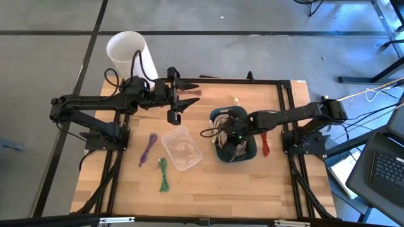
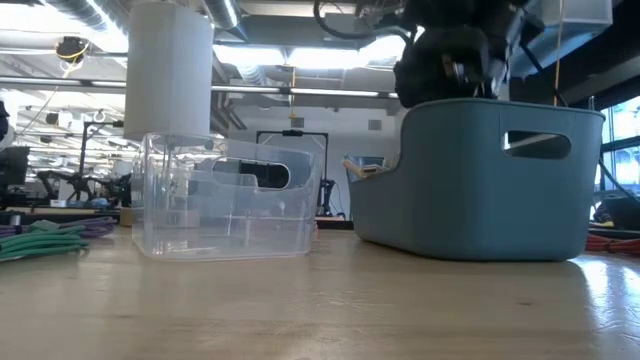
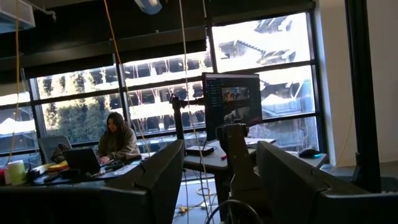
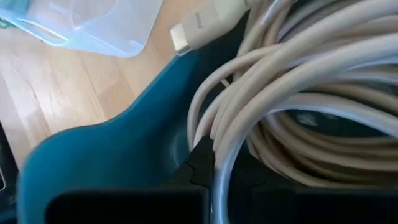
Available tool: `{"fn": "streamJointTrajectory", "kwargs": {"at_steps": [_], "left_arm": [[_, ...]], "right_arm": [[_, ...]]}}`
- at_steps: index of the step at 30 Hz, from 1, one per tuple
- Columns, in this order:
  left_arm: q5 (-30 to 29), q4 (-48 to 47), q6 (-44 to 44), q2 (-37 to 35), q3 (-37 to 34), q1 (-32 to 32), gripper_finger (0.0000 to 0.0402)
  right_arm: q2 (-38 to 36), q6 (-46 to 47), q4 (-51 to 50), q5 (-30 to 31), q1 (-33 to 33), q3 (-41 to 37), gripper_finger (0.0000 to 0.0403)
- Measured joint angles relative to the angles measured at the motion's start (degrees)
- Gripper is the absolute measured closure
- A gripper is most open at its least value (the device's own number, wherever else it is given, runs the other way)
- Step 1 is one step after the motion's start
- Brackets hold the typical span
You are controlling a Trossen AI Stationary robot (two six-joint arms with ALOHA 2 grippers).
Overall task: Pick & Place USB Port
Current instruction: Put the light brown HDMI cable into the blue bin
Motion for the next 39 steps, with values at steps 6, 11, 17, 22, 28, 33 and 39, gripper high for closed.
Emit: {"fn": "streamJointTrajectory", "kwargs": {"at_steps": [6, 11, 17, 22, 28, 33, 39], "left_arm": [[-0.04, 0.04, 0.0, 0.0, 0.0, 0.0, 0.0206], [-0.04, 0.04, 0.0, 0.0, 0.0, 0.0, 0.0206], [0.05, 0.04, 0.0, 0.0, 0.0, 0.0, 0.0206], [0.48, 0.04, 0.0, 0.0, 0.0, 0.0, 0.0206], [0.52, 0.01, 0.0, 0.0, 0.0, 0.0, 0.0206], [0.58, -0.03, 0.0, 0.0, 0.0, 0.0, 0.0205], [0.61, -0.31, -0.44, 0.0, 0.0, -0.31, 0.0206]], "right_arm": [[-0.21, -0.01, 9.92, -2.68, -2.53, -6.85, 0.0388], [-0.19, -0.04, 10.78, -2.86, -2.74, -7.68, 0.0377], [0.12, 1.5, 8.99, -1.35, -2.83, -5.84, 0.0281], [0.12, 2.21, 5.78, -0.85, -2.83, -4.62, 0.0221], [-0.69, 3.61, 3.51, -0.86, -2.83, -2.59, 0.0199], [-1.08, 1.57, -1.85, 1.67, -2.81, 2.1, 0.0207], [-1.18, -1.51, -10.83, 6.37, -2.45, 8.06, 0.0211]]}}
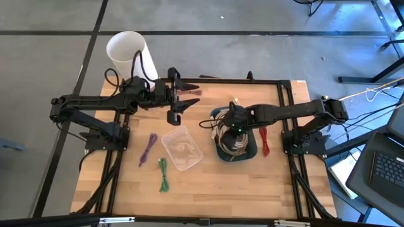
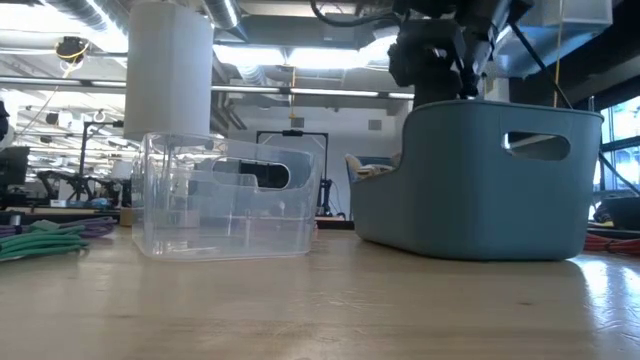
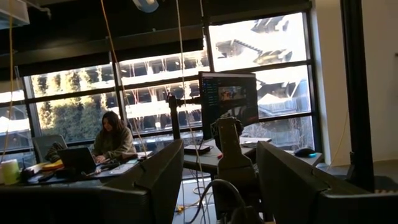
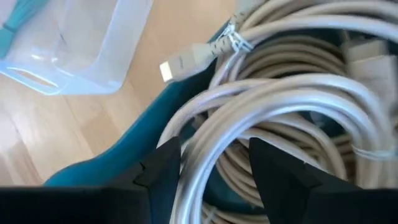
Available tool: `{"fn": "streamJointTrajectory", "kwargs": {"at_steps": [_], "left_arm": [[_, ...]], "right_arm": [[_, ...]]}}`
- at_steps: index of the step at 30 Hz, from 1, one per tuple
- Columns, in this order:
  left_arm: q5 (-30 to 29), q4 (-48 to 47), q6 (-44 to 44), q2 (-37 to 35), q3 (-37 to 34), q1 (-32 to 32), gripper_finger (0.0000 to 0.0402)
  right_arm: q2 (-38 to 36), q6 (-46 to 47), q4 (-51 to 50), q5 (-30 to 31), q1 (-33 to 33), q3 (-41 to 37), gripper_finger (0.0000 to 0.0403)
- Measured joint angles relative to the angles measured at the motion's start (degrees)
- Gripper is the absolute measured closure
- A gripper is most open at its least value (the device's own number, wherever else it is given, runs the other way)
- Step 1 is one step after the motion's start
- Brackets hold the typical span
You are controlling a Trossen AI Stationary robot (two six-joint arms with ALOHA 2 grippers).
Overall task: Pick & Place USB Port
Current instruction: Put the light brown HDMI cable into the blue bin, then adjust the bins on the table
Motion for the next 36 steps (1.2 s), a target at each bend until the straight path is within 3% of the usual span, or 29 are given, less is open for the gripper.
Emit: {"fn": "streamJointTrajectory", "kwargs": {"at_steps": [19, 29, 32, 36], "left_arm": [[-0.48, 0.27, -0.09, 0.0, -0.01, -0.67, 0.0206], [-0.38, -0.33, -1.1, 0.0, 0.0, -0.67, 0.0206], [-0.68, -4.86, -1.11, -0.56, -0.05, -1.39, 0.0206], [-2.79, -12.84, -2.06, -1.86, -0.07, -3.13, 0.0208]], "right_arm": [[0.01, -1.47, -7.37, 2.98, -0.01, -0.24, 0.0226], [0.01, -4.16, -9.86, 1.82, -0.01, -0.17, 0.0132], [0.01, -2.92, -17.14, 4.83, -0.01, 1.74, 0.0125], [0.01, -3.98, -25.47, 13.17, 1.31, 6.87, 0.0139]]}}
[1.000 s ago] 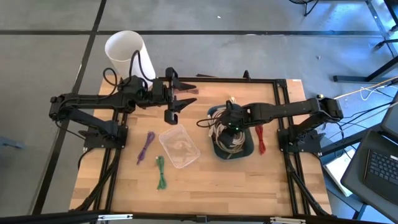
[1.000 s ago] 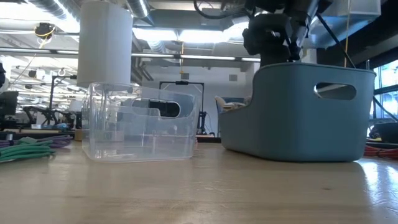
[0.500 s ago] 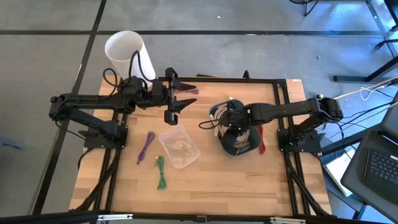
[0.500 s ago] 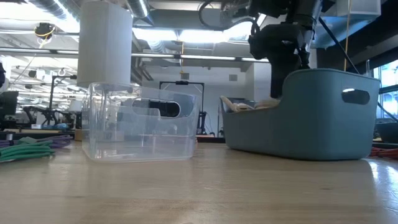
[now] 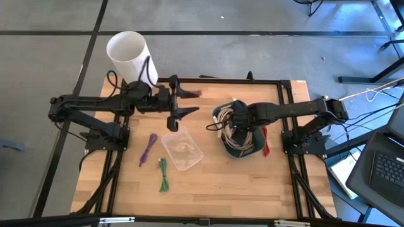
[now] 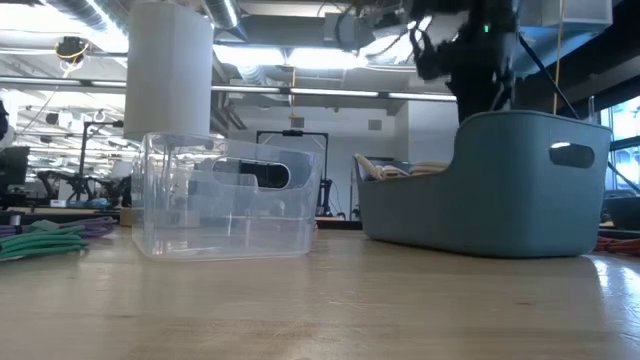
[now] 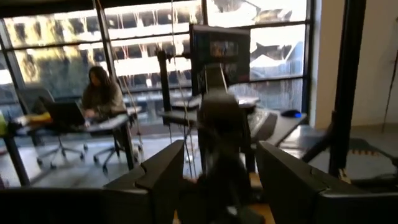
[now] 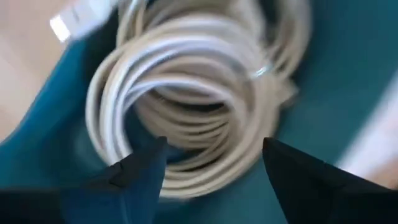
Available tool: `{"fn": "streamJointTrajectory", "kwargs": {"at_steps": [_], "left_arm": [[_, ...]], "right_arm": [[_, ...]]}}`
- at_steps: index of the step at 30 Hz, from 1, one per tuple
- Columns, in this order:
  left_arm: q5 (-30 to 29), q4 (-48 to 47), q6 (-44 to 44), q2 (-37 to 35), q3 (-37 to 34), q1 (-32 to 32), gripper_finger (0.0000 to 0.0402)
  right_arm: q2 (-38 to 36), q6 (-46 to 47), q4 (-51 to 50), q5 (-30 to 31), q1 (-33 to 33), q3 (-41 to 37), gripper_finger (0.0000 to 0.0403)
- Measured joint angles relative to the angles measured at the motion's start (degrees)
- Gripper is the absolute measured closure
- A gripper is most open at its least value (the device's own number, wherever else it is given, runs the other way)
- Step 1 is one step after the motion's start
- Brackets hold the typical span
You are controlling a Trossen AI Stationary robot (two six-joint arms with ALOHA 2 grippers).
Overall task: Pick & Place USB Port
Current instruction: Adjust the bins on the table
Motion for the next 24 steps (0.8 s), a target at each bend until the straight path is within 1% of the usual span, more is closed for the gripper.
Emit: {"fn": "streamJointTrajectory", "kwargs": {"at_steps": [4, 7, 10, 12, 13, 14, 17, 19, 22, 24], "left_arm": [[-0.75, -8.42, -3.71, -1.41, 0.0, -2.4, 0.0219], [-0.69, -15.65, -9.13, -2.83, 0.0, -4.73, 0.023], [-0.7, -24.83, -15.61, -3.99, 0.0, -7.11, 0.0242], [-0.67, -31.52, -20.51, -4.24, 0.0, -8.48, 0.0251], [-0.69, -34.94, -22.98, -4.23, 0.0, -9.11, 0.0255], [-0.69, -37.69, -25.67, -4.15, 0.0, -9.77, 0.0259], [-0.78, -44.82, -32.76, -3.47, 0.0, -12.1, 0.0273], [-0.78, -48.83, -36.07, -2.97, 0.0, -14.19, 0.0288], [-0.73, -54.67, -39.79, -2.31, 0.01, -17.25, 0.0323], [-0.79, -58.11, -43.13, -1.81, 0.02, -18.8, 0.0355]], "right_arm": [[0.0, -1.07, -4.56, 7.75, 2.47, 6.68, 0.016], [0.0, -1.79, -8.49, 12.36, 4.31, 12.05, 0.0177], [0.0, 0.76, -16.77, 18.99, 5.82, 16.6, 0.0198], [-0.04, 3.76, -23.91, 23.06, 6.19, 18.1, 0.0212], [-0.37, 5.38, -25.72, 24.1, 6.14, 18.12, 0.022], [-1.26, 5.05, -24.49, 23.87, 5.71, 17.4, 0.0229], [-5.81, 3.36, -22.58, 17.36, 3.73, 13.15, 0.0261], [-8.34, 6.14, -25.27, 15.64, 2.41, 8.75, 0.0289], [-14.68, 8.3, -24.03, 14.0, 0.51, 1.64, 0.0342], [-18.77, 10.06, -24.03, 13.27, -0.68, -2.99, 0.0381]]}}
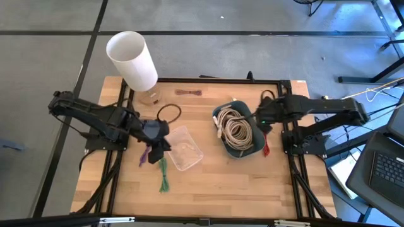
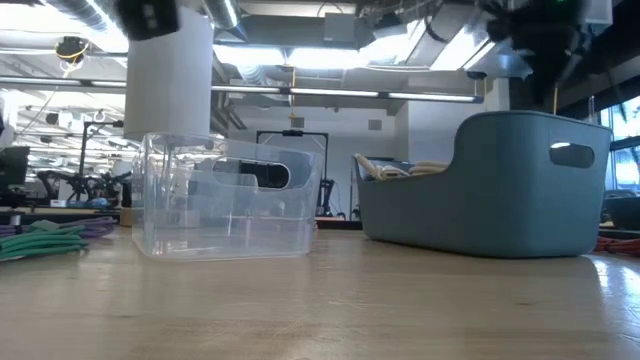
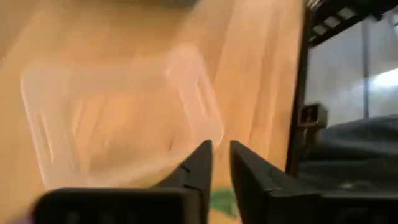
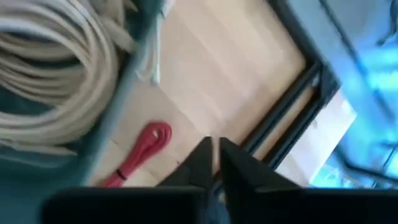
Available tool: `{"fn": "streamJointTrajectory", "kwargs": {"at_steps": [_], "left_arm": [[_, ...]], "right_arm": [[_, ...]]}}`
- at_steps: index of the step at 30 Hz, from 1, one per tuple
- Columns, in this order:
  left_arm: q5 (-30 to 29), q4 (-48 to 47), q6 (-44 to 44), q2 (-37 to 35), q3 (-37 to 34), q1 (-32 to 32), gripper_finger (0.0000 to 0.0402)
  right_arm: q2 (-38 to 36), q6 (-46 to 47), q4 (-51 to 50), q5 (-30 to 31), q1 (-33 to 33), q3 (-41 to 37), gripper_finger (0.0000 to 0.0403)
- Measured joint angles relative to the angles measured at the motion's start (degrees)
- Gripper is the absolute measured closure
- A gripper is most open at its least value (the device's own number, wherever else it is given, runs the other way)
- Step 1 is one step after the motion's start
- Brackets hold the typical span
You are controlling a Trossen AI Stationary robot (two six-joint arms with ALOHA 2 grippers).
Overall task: Pick & Place USB Port
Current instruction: Adjust the bins on the table
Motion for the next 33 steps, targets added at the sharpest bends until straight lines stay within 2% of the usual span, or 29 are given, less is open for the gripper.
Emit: {"fn": "streamJointTrajectory", "kwargs": {"at_steps": [3, 7, 12, 17, 23, 28, 33], "left_arm": [[-1.07, -4.48, -6.07, 0.46, -0.49, -1.31, 0.0393], [-2.13, -5.76, -13.17, 0.84, -4.1, -2.52, 0.04], [0.56, -4.31, -19.73, 2.05, -11.27, -2.81, 0.0401], [4.18, 1.81, -23.5, 2.1, -17.93, -2.9, 0.0401], [5.27, 9.27, -25.67, 2.14, -24.24, -2.86, 0.0401], [3.28, 13.2, -26.24, 2.16, -27.64, -1.94, 0.0401], [1.84, 16.0, -24.68, 2.48, -28.9, 0.06, 0.0401]], "right_arm": [[-6.02, 2.17, 1.19, -0.68, -1.67, -6.08, 0.0394], [-12.69, 3.21, 5.16, -2.05, -3.55, -12.83, 0.0399], [-17.4, 0.14, 10.59, -2.44, -6.0, -18.79, 0.04], [-17.85, -6.82, 13.55, -1.31, -10.32, -20.49, 0.0401], [-17.34, -17.65, 24.32, -1.63, -17.64, -21.82, 0.0402], [-14.48, -22.88, 28.65, -7.37, -24.37, -22.11, 0.0402], [-11.04, -24.55, 31.99, -11.22, -26.52, -22.11, 0.0402]]}}
